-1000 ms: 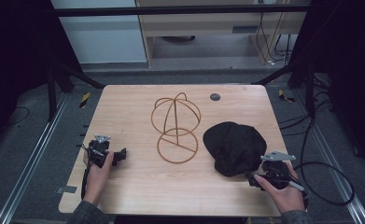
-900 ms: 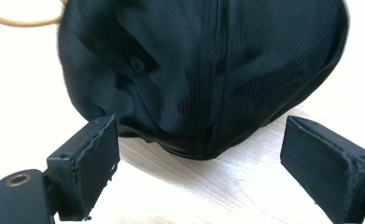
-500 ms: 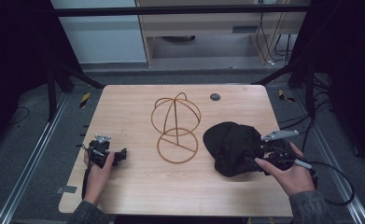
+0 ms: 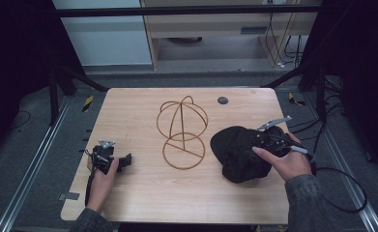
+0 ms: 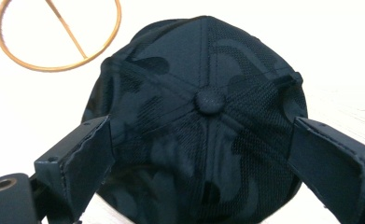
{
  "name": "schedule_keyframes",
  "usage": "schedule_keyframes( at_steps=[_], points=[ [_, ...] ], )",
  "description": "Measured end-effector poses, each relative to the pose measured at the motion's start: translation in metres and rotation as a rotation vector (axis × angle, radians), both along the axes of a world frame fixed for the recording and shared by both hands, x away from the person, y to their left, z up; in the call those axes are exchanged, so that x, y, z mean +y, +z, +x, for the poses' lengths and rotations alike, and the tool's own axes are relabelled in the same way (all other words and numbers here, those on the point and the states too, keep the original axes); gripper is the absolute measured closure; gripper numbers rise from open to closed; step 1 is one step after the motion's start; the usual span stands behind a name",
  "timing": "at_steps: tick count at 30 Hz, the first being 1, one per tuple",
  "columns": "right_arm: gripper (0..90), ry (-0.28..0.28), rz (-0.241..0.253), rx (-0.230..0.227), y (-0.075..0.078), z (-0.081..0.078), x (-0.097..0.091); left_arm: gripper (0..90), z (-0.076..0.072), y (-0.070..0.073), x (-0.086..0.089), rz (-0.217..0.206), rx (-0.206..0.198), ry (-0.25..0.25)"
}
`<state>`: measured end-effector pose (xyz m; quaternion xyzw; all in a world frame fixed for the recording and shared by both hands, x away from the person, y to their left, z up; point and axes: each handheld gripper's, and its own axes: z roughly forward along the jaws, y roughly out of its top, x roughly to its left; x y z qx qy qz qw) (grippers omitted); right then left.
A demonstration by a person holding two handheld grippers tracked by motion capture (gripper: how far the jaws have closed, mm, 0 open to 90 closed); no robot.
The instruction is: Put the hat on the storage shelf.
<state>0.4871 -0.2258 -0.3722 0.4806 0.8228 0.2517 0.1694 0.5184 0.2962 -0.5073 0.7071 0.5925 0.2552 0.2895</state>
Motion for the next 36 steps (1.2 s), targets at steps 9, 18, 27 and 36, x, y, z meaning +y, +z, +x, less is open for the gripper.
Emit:
schedule_keyframes(
  at_steps=[9, 18, 27, 36],
  points=[
    [7.4, -0.005, 0.006, 0.052, -0.013, 0.014, -0.003, 0.0, 0.000, 0.000, -0.002, 0.001, 0.000, -0.006],
    [12.5, 0.006, 0.014, 0.076, -0.020, 0.020, -0.005, 0.0, -0.001, 0.000, -0.004, 0.002, 0.000, -0.015],
    [26.0, 0.017, 0.030, 0.086, -0.024, 0.022, -0.010, 0.0, -0.001, 0.000, -0.005, 0.003, 0.000, -0.020],
    [45.6, 0.035, 0.051, 0.100, -0.027, 0.023, -0.014, 0.0, -0.001, 0.000, -0.006, 0.001, 0.000, -0.023]
  ],
)
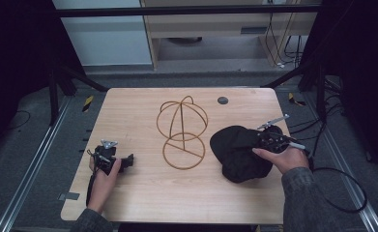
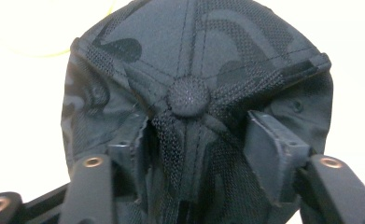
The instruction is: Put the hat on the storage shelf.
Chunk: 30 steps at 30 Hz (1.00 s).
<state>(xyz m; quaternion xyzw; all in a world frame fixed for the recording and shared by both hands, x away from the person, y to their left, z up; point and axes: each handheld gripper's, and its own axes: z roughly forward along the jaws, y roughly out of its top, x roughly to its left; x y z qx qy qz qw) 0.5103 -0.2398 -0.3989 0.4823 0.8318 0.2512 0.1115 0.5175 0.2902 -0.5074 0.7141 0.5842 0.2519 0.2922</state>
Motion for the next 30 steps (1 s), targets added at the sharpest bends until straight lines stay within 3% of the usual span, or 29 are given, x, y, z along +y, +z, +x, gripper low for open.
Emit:
schedule_keyframes(
  at_steps=[6, 11, 19, 30],
  points=[
    [65.4, 0.038, 0.021, 0.007, -0.003, 0.001, -0.001, 0.0, 0.000, 0.000, 0.000, -0.001, -0.001, -0.002],
    [76.9, 0.043, 0.031, 0.009, -0.004, 0.002, -0.001, 0.0, 0.000, 0.000, -0.001, -0.001, -0.001, -0.003],
    [84.8, 0.039, 0.039, 0.008, -0.002, 0.003, -0.002, 0.0, 0.000, 0.000, -0.001, -0.001, -0.002, -0.006],
    [86.9, 0.046, 0.038, 0.002, 0.011, 0.002, -0.003, 0.0, 0.000, 0.000, -0.001, 0.000, -0.001, -0.011]
  ],
)
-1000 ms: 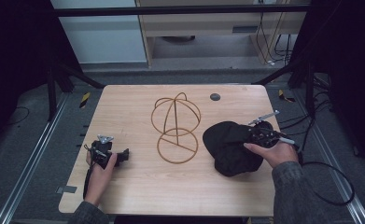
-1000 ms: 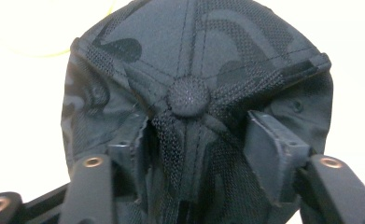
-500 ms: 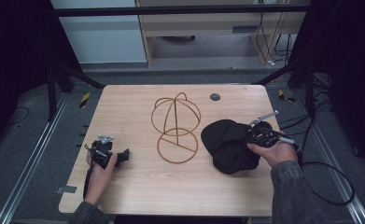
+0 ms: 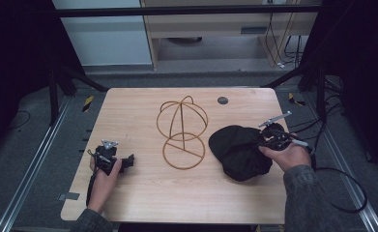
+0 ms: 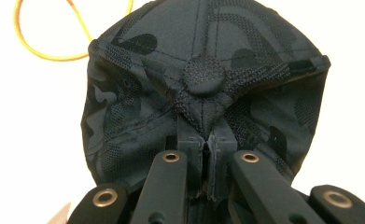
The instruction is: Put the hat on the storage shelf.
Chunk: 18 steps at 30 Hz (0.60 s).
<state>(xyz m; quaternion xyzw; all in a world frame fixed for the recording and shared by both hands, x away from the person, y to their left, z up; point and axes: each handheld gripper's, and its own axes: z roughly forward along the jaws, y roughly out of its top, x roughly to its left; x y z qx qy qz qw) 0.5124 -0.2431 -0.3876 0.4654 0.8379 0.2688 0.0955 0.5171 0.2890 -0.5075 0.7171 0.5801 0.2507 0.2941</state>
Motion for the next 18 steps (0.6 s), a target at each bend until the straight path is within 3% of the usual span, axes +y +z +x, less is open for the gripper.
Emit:
schedule_keyframes(
  at_steps=[8, 18],
  points=[
    [86.9, 0.008, -0.011, -0.030, 0.026, -0.004, 0.003, 0.0, 0.000, 0.000, 0.000, 0.001, 0.000, -0.003],
    [86.9, -0.016, 0.010, -0.112, 0.068, -0.010, -0.007, 0.0, 0.000, 0.000, 0.000, 0.000, 0.000, -0.005]
  ],
)
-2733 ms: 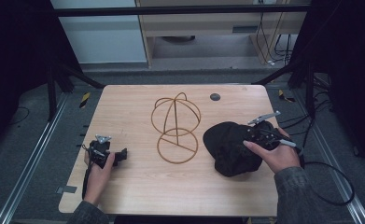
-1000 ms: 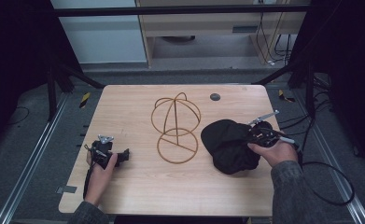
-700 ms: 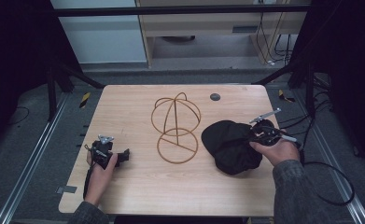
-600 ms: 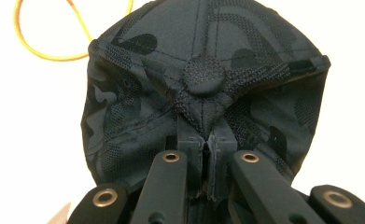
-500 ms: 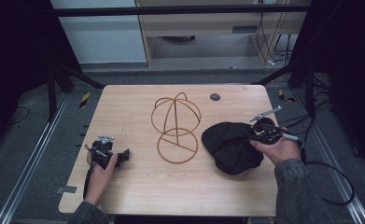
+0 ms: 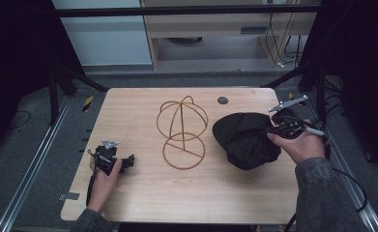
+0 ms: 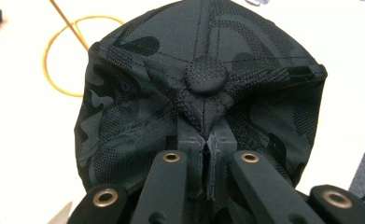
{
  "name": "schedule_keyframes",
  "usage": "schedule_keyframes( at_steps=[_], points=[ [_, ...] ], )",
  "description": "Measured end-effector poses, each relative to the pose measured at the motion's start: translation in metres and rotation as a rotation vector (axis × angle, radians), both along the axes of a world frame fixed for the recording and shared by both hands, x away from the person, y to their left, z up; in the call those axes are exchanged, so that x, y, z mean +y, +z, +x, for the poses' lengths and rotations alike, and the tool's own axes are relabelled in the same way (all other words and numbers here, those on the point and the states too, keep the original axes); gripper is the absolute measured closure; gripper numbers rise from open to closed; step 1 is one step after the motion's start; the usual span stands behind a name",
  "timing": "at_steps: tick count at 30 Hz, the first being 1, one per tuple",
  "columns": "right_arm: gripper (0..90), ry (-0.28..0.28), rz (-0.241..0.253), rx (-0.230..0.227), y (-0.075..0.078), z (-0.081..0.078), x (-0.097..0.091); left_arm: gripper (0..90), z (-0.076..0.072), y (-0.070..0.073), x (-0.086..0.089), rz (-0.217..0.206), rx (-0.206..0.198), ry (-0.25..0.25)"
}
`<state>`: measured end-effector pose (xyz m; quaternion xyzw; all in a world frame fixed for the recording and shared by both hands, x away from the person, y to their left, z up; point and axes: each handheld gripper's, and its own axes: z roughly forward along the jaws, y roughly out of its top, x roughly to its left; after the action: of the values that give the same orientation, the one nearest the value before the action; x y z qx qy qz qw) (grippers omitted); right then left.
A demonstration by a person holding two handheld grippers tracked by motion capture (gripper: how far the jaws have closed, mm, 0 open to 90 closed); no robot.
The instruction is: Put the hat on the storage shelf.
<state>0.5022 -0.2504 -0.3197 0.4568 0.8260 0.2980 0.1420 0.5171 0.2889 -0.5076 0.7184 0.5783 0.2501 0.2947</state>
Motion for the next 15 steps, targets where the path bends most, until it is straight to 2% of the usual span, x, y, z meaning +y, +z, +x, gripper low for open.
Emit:
schedule_keyframes(
  at_steps=[15],
  points=[
    [87.0, -0.047, 0.076, -0.119, 0.037, -0.009, -0.007, 0.0, 0.000, 0.000, 0.000, -0.004, -0.003, 0.001]
  ],
)
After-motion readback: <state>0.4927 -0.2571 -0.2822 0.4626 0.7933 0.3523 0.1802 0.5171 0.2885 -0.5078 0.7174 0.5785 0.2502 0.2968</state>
